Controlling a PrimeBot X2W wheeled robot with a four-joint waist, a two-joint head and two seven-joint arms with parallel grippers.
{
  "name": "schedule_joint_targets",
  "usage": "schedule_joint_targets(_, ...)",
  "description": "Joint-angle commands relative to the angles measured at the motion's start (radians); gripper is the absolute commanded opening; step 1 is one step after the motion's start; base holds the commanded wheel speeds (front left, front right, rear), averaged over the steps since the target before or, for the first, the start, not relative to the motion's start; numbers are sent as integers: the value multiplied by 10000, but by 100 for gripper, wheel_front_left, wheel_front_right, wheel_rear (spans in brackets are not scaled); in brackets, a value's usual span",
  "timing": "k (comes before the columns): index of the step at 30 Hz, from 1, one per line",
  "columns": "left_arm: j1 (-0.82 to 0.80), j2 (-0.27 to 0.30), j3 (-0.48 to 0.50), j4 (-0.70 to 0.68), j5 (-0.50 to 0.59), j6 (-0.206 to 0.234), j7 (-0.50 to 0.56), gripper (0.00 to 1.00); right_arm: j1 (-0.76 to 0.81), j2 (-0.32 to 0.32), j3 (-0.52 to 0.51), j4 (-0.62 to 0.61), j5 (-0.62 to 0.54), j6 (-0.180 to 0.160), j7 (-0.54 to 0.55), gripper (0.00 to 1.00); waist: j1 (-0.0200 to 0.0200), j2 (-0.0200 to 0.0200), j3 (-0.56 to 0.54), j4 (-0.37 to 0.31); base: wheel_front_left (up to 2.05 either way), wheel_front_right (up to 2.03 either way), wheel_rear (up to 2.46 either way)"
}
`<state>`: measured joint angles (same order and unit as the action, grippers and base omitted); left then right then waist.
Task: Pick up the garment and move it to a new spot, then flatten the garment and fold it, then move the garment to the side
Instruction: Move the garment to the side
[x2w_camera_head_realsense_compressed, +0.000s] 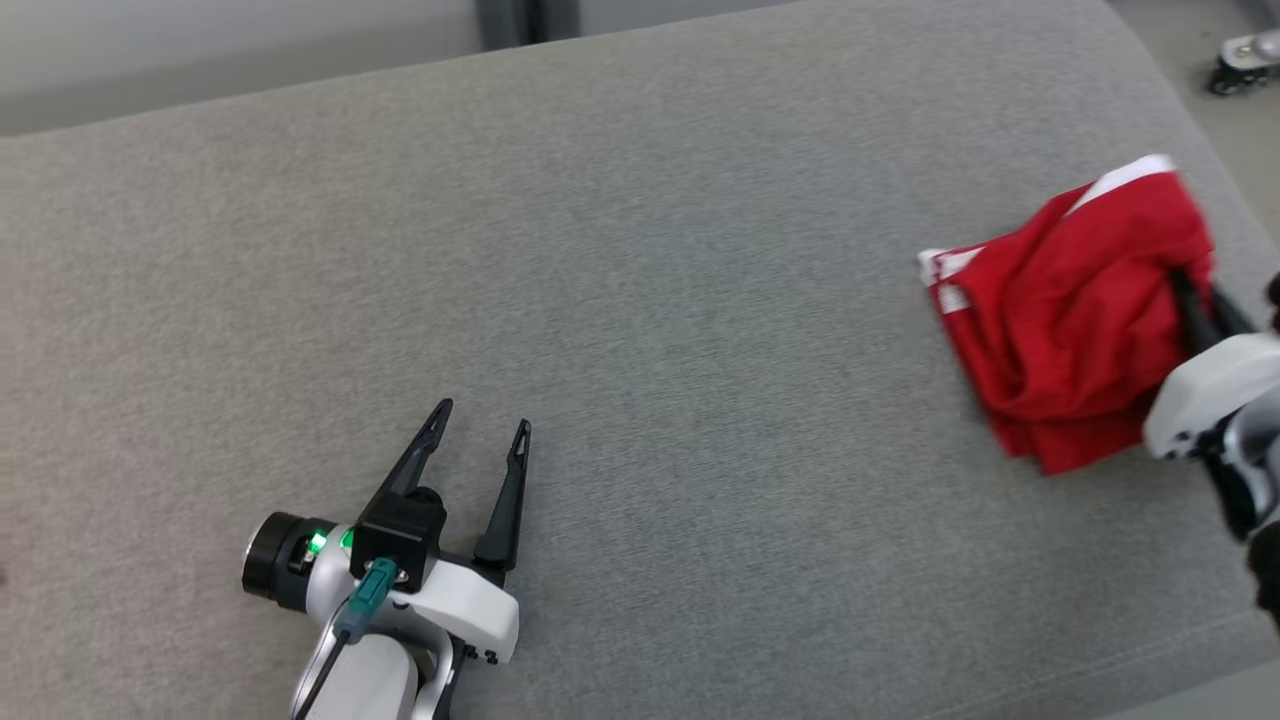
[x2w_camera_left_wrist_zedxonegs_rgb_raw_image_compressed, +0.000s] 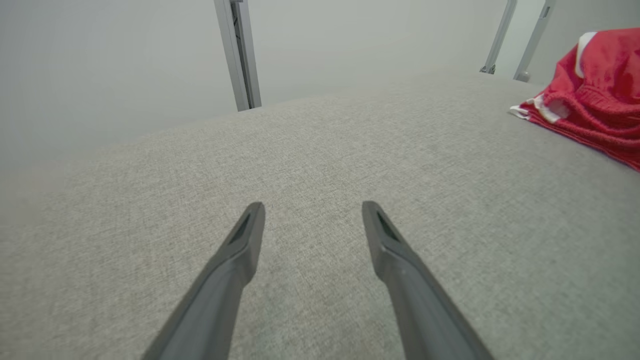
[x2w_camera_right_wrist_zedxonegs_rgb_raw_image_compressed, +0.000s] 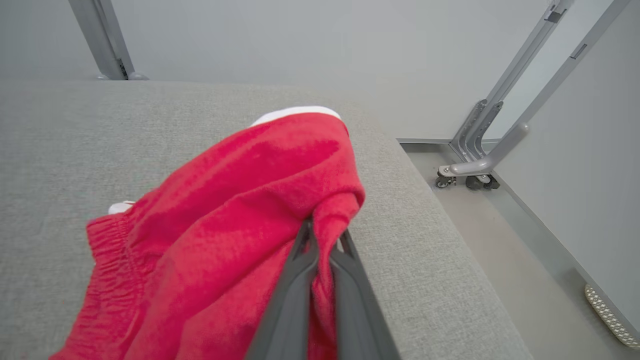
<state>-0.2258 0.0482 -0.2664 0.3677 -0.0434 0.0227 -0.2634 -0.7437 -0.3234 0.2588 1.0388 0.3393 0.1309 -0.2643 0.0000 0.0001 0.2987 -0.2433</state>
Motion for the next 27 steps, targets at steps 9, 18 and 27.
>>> schedule_joint_targets(9, -533, 48, 6, -175, 226, 21, -15, 100, -1355, -1226, -2302, 1273, -1817, -3, 2, 0, 0, -1, 803, 1131, 0, 0, 0)
schedule_joint_targets(18, -689, 73, 45, -271, 289, 45, -15, 100, -1604, -1834, -4981, 1279, -3518, -3, 2, 100, 0, -1, 1026, 1519, 0, 0, 0)
schedule_joint_targets(27, -520, 68, 183, -208, 163, 128, -15, 100, -1119, -663, -7127, -156, -5336, -3, 3, 100, 0, -1, 829, 1437, 0, 0, 0)
